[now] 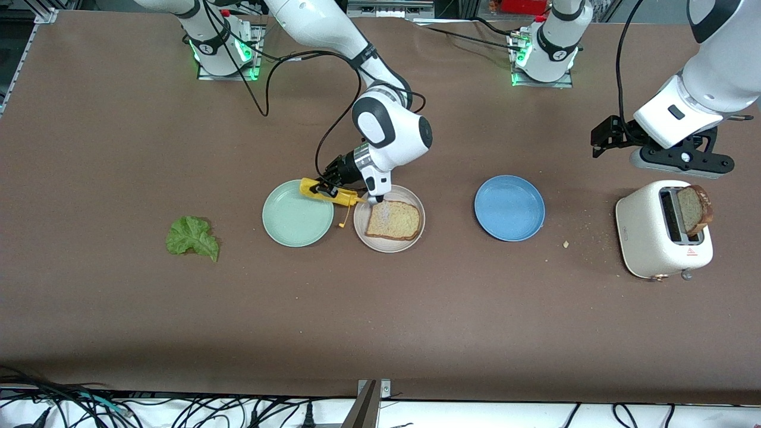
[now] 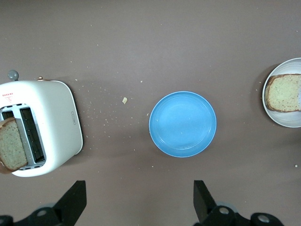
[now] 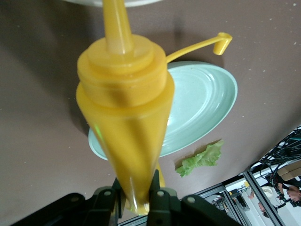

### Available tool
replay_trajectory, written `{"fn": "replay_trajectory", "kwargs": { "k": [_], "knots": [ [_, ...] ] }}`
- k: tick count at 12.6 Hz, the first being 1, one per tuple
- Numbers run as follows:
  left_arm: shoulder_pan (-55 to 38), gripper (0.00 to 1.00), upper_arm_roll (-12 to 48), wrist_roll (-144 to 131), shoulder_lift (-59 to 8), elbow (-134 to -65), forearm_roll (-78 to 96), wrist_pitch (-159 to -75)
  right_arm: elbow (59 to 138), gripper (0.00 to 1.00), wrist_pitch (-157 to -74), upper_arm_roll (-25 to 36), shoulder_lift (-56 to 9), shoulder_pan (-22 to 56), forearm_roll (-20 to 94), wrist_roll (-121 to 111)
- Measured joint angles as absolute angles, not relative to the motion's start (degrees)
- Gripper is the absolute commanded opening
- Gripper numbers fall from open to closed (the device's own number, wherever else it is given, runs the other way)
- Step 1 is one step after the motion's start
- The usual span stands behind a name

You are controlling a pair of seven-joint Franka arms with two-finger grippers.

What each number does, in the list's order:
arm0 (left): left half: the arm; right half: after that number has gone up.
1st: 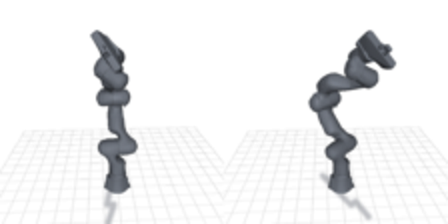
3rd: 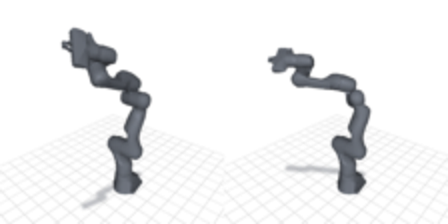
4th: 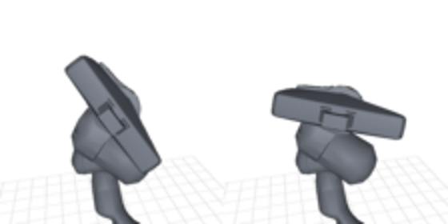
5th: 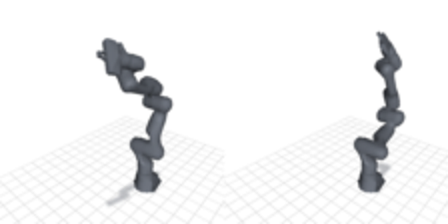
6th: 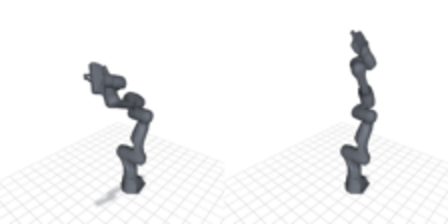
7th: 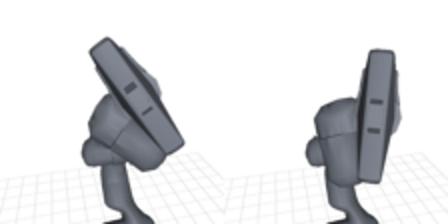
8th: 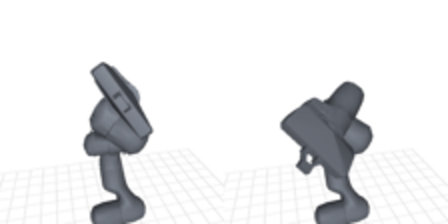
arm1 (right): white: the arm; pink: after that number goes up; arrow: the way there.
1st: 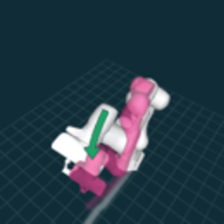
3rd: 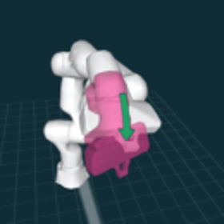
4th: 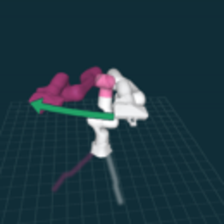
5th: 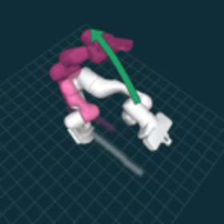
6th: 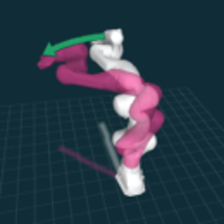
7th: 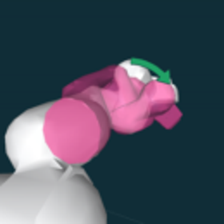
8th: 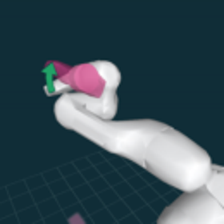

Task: Make sandwich in beige plate with both arms

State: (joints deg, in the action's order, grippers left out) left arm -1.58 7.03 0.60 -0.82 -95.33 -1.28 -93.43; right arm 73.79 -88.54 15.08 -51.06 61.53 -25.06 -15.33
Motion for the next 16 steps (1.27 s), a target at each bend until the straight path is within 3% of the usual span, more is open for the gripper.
{"fn": "replay_trajectory", "kwargs": {
  "k": [4,8,11,16],
  "knots": [
    [-1.6,1.0,7.0,0.6,-0.8,-95.3,-1.3,-93.4,77.6,0.0,-93.2,10.5,-41.2,53.3,-21.5,-15.4],
    [-1.6,1.0,7.0,0.6,-0.8,-95.3,-1.3,-93.4,86.5,0.0,-98.6,-1.6,-28.3,36.8,-16.9,-19.5],
    [-1.6,1.0,7.0,0.6,-0.8,-95.3,-1.3,-93.4,88.5,0.0,-103.6,-11.0,-26.9,23.1,-10.0,-26.4],
    [-1.6,1.0,7.0,0.6,-0.8,-95.3,-1.3,-93.4,89.0,0.0,-107.6,-12.2,-27.7,7.7,6.6,-52.6]
  ]
}}
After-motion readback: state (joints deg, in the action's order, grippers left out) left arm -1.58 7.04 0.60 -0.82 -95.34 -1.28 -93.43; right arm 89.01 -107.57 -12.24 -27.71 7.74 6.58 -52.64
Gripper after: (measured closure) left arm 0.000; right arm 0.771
